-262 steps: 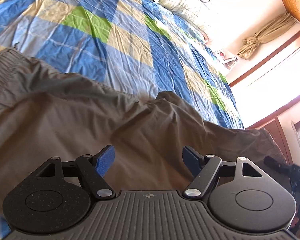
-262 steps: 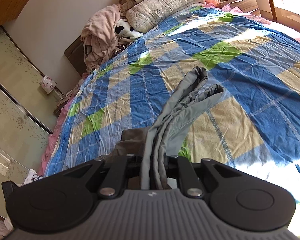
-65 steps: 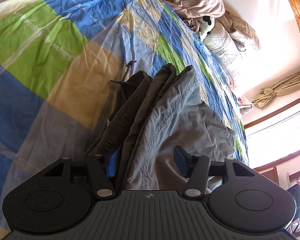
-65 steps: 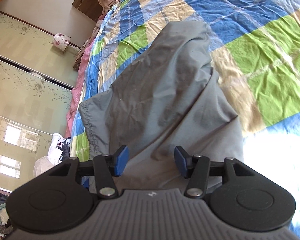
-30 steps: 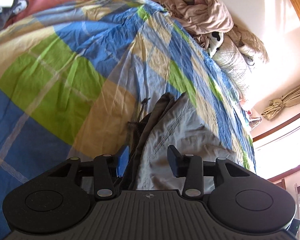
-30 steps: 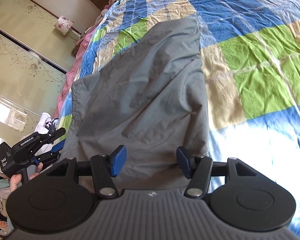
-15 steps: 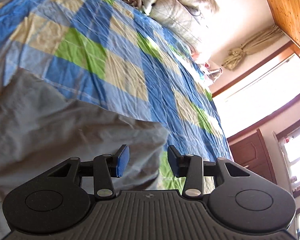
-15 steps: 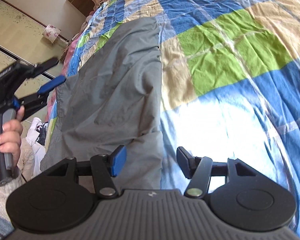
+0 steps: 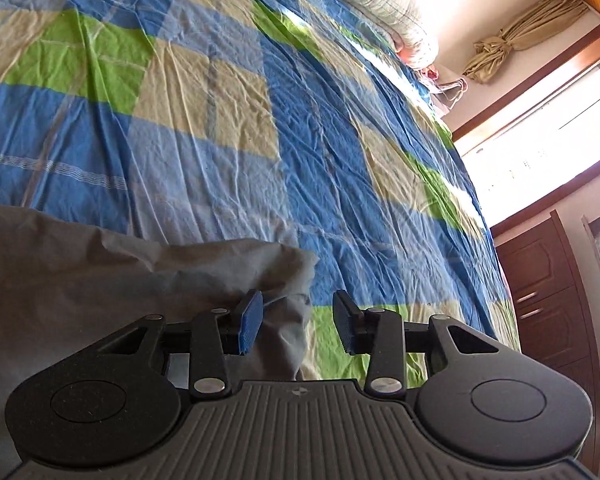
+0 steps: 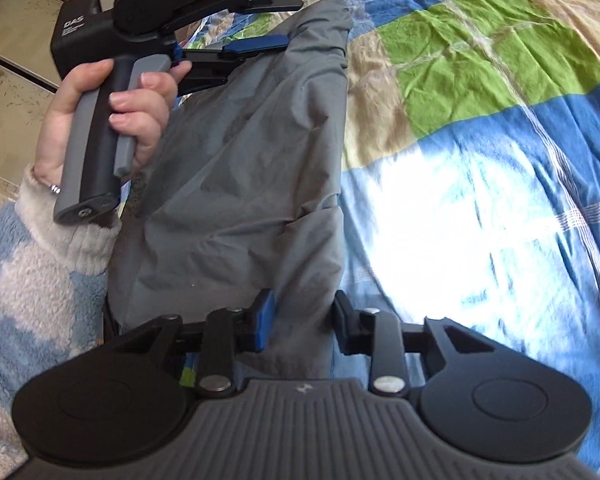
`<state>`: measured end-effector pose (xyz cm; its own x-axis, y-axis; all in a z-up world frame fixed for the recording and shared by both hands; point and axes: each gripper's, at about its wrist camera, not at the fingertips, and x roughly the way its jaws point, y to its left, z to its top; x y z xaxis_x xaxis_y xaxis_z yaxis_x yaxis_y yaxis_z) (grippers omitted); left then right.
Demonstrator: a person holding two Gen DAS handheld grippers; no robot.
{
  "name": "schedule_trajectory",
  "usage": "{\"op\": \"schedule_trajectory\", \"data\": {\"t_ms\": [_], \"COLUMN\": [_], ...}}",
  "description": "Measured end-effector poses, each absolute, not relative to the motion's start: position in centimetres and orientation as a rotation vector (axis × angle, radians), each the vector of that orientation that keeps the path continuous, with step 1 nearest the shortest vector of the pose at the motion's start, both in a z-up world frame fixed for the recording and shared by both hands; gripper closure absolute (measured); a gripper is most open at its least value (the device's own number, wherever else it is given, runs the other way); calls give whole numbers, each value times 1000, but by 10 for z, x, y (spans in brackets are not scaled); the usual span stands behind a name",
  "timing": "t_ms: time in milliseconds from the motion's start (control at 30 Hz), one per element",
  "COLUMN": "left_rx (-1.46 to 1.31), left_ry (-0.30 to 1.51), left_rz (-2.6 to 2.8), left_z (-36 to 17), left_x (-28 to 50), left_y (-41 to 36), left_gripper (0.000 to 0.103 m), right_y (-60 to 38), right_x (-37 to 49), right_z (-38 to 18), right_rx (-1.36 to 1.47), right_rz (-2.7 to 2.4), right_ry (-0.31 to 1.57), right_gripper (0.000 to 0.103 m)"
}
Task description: Fold clothes
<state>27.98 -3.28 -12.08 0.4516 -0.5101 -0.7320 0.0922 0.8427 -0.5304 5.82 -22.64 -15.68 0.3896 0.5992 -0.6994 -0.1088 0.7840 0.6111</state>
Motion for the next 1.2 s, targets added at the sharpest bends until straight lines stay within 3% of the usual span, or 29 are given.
{"op": "schedule_trajectory", "data": {"t_ms": [133, 367, 467, 700, 933, 1067, 1133, 1200], "left_rx": [-418, -482, -493, -475, -529, -546, -558, -593], "left_ry": [1055, 1027, 980, 897, 911, 944, 944, 938], "left_rz": [-350, -351, -374, -338, -215, -111, -93, -88], "left_z": [-136, -147, -126, -76, -84, -104, -111, -115], "left_x": [291, 291, 281, 226, 141, 103, 93, 89], "left_y": [-30, -18, -7, 46, 120, 155, 166, 175], "left_gripper": [60, 65, 50, 44, 42, 44, 50, 53], "right_y": [-220, -222, -229, -237, -242, -244, -238, -233], "right_x": [53, 49, 49, 52, 38, 26, 21, 20], "right_z": [-153, -157, -151, -146, -144, -141, -142, -146], "right_rx": [458, 460, 480, 518, 544, 531, 504, 487], "right_rz": [494, 506, 522, 519, 513, 509, 512, 496], "right_ry": [1088, 1103, 1104, 1103, 1117, 1109, 1104, 1092], "right_gripper": [84, 81, 72, 65, 65, 65, 66, 73]}}
